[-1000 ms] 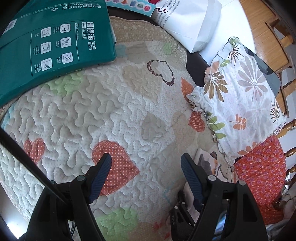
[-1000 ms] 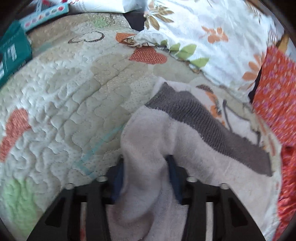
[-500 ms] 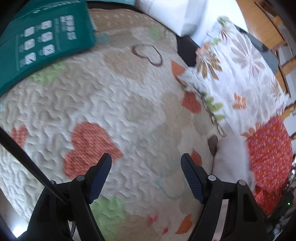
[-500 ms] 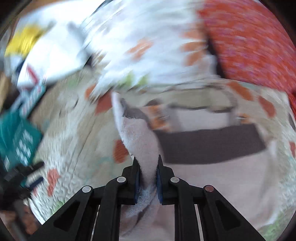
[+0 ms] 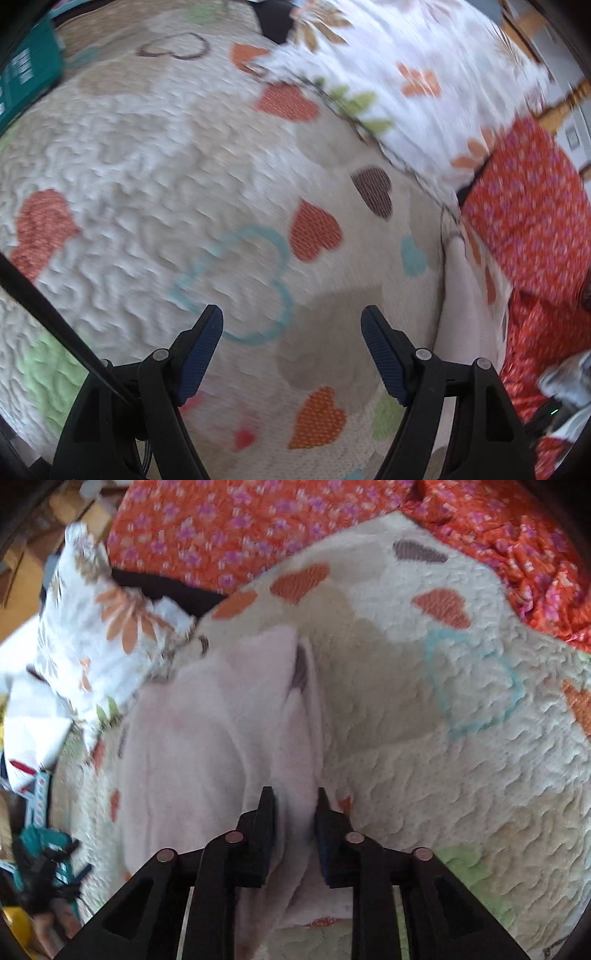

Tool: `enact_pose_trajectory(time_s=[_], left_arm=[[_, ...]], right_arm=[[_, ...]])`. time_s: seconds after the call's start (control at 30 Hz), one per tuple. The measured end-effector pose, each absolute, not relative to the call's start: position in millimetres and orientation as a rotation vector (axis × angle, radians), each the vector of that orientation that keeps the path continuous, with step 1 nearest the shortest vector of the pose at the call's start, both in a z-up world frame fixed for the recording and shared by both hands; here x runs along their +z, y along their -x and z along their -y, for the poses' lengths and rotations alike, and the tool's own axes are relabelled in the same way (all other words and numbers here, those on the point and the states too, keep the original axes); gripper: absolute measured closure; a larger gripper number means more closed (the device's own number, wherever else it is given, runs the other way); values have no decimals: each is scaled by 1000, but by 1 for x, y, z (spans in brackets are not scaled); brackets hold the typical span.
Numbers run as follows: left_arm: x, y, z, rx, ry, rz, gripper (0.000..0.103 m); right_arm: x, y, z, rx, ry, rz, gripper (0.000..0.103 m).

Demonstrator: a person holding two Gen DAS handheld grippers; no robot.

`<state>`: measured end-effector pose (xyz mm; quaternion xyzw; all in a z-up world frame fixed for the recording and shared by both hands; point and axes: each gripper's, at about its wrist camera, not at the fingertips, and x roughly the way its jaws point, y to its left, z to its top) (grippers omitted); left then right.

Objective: Fold small clothes

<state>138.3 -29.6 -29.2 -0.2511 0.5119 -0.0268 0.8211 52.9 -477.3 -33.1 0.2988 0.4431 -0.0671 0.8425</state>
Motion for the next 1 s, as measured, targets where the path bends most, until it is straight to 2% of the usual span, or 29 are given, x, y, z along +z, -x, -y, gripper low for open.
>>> enact_pose_trajectory(time_s=[0.13,0.47,0.5,0.53,0.57,0.7,0.77,0.87,1.0], left_arm=[[-33,-143,48,-81,490,-1105,27],[-32,-148,87,-148,399,-1102,27],[-34,-147,92,-163,388,-1111,27],[-35,-147,95,-170,380,-1116,27],[-37,-147,99,-178,369,-1123,27],[-39,-144,106,-205,344,-1135,27],[-39,-144,109,-216,335,-1137,27],[-39,-142,114,-237,327,-1142,27],[-42,-138,120,-250,302,-1149,27]], right_arm=[[-5,-44,481,-113,-578,-879,57],[-8,-25,435,41,-446,-896,57],[-14,-24,432,41,-428,-918,58],[-20,-26,429,29,-396,-960,77],[-24,-26,430,5,-360,-995,91],[-28,-11,471,-97,-436,-1001,93],[-41,-3,497,-164,-521,-1030,101],[-53,3,509,-218,-543,-1076,102],[-18,13,516,-185,-571,-928,100]])
